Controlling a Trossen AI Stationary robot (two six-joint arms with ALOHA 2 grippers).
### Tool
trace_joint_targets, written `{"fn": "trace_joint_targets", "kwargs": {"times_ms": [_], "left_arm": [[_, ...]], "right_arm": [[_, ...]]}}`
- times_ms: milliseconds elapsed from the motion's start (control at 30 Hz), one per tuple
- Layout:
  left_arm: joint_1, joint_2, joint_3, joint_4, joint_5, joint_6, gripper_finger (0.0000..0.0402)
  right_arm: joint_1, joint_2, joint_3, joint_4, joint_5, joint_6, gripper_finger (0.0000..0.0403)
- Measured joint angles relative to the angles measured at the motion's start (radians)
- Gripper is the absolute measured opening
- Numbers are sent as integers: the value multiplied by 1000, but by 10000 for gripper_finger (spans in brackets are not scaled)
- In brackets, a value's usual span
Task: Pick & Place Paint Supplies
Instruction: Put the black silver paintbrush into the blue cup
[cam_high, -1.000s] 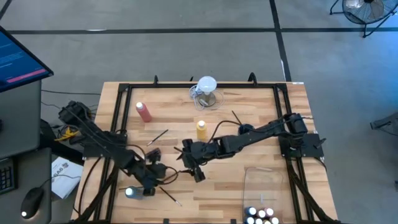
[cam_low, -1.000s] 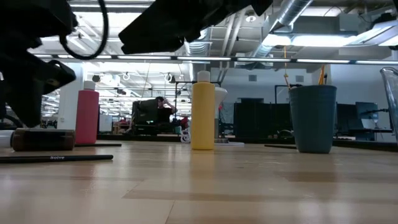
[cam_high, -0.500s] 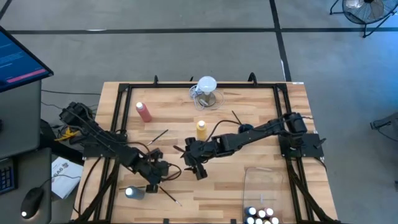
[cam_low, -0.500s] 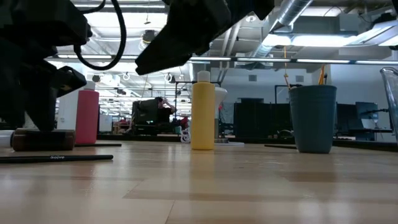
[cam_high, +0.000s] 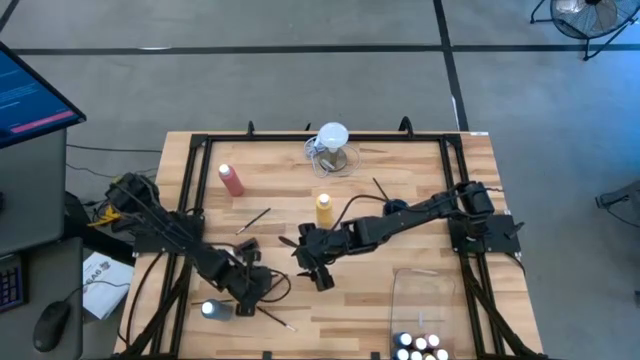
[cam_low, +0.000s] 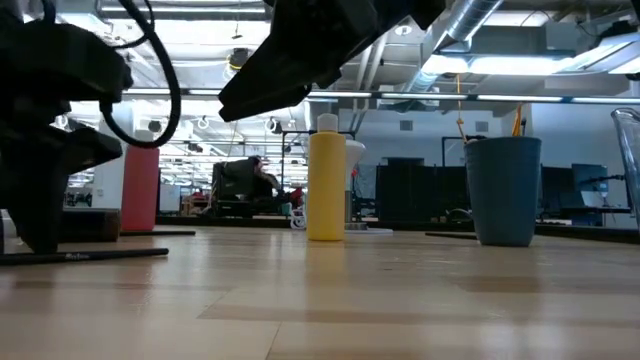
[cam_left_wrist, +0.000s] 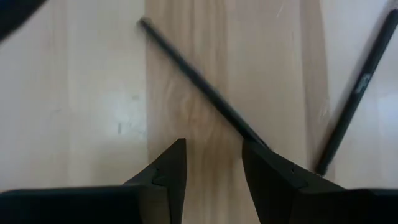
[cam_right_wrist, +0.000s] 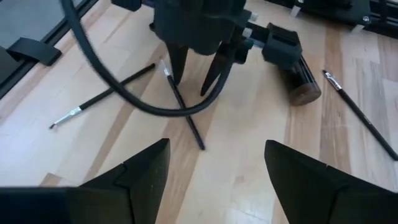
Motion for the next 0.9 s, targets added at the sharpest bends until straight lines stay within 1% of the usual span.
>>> {"fn": "trace_joint_targets", "kwargs": {"times_ms": [200, 267, 367, 500, 667, 900], "left_arm": [[-4, -45, 50, -133, -123, 21, 127], [-4, -76, 56, -142, -147, 20, 127], [-4, -123, 56, -141, -148, -4, 127], [-11, -141, 56, -133, -100, -33, 127], [-28, -91, 72, -109, -91, -35, 127], [-27, 24, 119, -107, -96, -33, 127]], "right_arm": [[4, 0, 0, 4, 0, 0, 255], [4, 0, 0, 4, 0, 3, 255], [2, 0, 0, 3, 0, 7, 255], [2, 0, 0, 0, 0, 7, 255], [2, 0, 0, -4, 0, 7, 255], [0, 0, 0, -12, 0, 7, 255]]}}
